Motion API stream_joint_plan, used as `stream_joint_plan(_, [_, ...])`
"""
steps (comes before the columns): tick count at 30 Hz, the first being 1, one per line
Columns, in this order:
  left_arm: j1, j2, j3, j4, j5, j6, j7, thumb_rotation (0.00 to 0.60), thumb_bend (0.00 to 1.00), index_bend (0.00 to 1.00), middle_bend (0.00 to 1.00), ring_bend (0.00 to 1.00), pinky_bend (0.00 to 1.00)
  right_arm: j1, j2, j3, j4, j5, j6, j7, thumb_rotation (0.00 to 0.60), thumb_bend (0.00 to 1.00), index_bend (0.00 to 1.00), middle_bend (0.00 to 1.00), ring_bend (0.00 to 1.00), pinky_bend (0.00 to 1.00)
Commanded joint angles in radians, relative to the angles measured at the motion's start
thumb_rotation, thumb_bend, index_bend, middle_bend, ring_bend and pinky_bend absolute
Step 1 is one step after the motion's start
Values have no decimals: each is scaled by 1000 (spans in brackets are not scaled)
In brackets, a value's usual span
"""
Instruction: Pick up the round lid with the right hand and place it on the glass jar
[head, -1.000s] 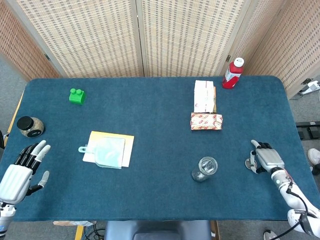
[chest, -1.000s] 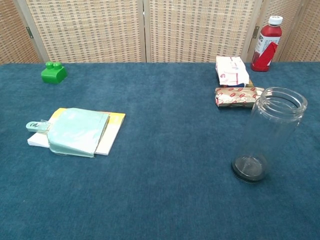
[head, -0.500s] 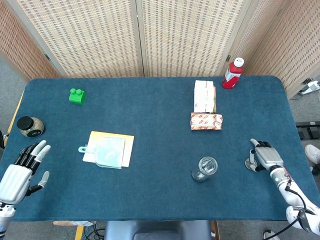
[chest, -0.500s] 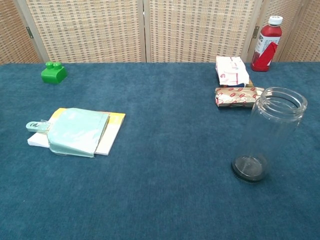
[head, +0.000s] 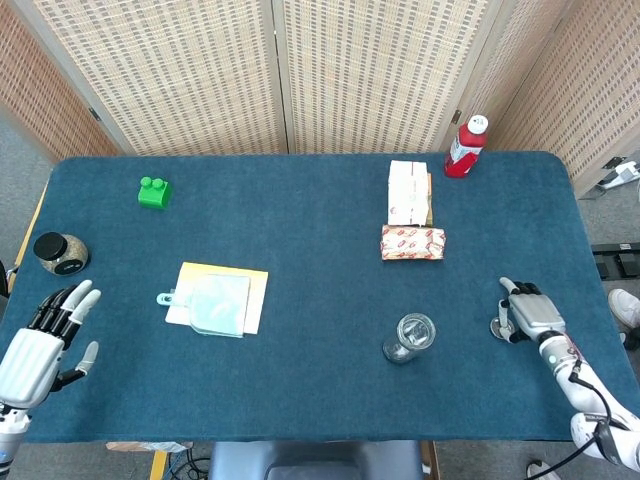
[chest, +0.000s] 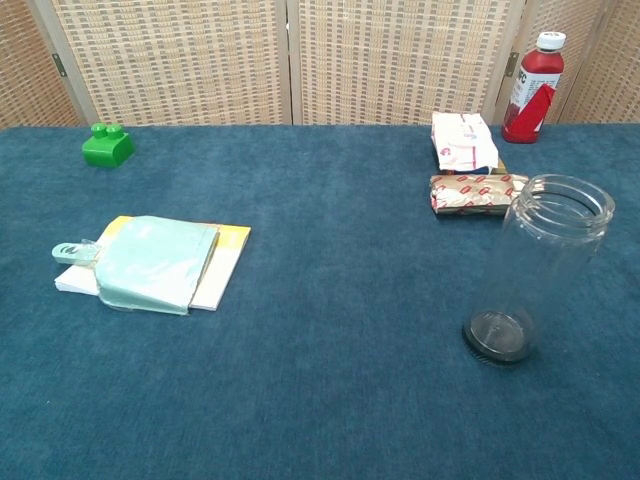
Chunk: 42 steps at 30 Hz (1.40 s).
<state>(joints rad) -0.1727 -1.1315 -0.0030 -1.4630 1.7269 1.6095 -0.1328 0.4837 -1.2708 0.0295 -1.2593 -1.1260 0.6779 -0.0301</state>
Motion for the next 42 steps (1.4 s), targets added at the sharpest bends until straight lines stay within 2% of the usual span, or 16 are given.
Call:
stream_joint_plan(1, [-1, -1, 0, 1, 1, -1, 1, 600, 445, 0, 0, 0, 84, -2, 9, -2, -15, 0, 10, -10, 600, 392, 619, 34, 0, 0])
stream_joint_plan(8, [-3, 0, 0, -2, 4, 2, 0, 600, 445, 0, 0, 0, 84, -7, 62, 0, -99, 20, 49, -60, 600, 392, 624, 37, 0, 0])
stream_joint_plan(14, [-4, -5, -1, -5, 1, -4, 17, 600, 446, 0, 0, 0, 84, -10, 154, 23, -239, 32, 112, -91, 600, 392, 629, 42, 0, 0])
stream_joint_plan(23, [-7, -10, -4, -6, -7, -11, 34, 600, 445, 0, 0, 0, 85, 4, 327, 67, -498, 48, 190, -151, 600, 390, 630, 43, 0, 0])
stream_joint_plan(29, [-9, -17, -6, -4, -14, -20, 50, 600, 445, 0, 0, 0, 85, 32, 422, 92, -686, 83, 251, -266, 600, 388, 630, 43, 0, 0])
stream_joint_plan(36, [-9, -17, -7, -6, -18, -21, 50, 600, 445, 0, 0, 0, 85, 87, 463, 110, -848, 149, 284, -392, 600, 388, 630, 44, 0, 0])
stream_joint_plan(42, [-7, -12, -7, -8, -17, -16, 40, 600, 446, 0, 0, 0, 85, 145, 454, 120, -942, 208, 314, -498, 600, 388, 630, 47, 0, 0])
